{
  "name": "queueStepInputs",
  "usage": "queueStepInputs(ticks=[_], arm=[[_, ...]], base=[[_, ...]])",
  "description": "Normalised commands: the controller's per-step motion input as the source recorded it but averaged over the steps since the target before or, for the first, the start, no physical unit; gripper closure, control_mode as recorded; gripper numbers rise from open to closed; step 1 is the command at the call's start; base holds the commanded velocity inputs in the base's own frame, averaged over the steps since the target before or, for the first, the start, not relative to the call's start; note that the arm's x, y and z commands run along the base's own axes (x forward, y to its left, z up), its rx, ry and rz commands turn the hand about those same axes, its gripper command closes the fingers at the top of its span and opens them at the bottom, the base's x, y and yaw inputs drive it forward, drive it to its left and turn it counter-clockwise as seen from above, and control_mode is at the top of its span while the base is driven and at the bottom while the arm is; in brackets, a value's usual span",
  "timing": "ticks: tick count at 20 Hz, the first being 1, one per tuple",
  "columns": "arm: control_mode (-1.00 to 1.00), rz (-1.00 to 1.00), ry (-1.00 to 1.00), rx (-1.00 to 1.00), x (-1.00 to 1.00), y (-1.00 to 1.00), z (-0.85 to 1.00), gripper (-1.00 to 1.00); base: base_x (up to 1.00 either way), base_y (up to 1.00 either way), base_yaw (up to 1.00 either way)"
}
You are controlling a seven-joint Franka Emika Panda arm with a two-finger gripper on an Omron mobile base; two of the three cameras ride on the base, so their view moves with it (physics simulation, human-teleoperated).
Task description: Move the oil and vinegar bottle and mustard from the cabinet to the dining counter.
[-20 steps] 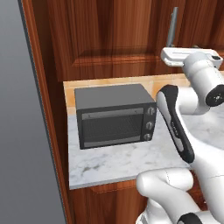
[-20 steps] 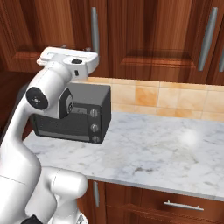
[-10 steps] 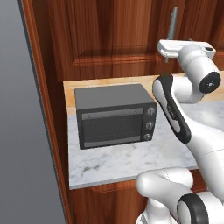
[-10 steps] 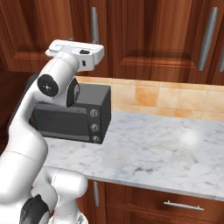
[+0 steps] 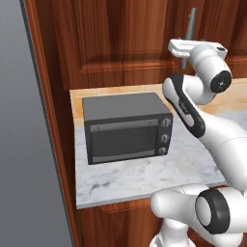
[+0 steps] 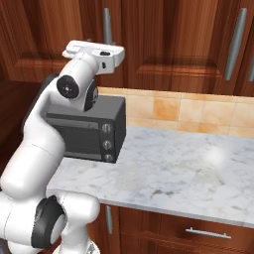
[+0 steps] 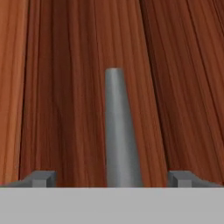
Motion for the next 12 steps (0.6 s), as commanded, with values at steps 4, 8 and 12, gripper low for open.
queueStepInputs(ticks=[4,8,12], arm=[[-1.00,0.04,0.00,0.02,0.45,-0.13,0.00,-1.00],[-1.00,0.04,0.00,0.02,0.47,-0.14,0.00,-1.00],[-1.00,0.04,0.00,0.01,0.44,-0.11,0.00,-1.00]], base=[[0.00,0.00,0.00],[0.00,0.00,0.00],[0.00,0.00,0.00]])
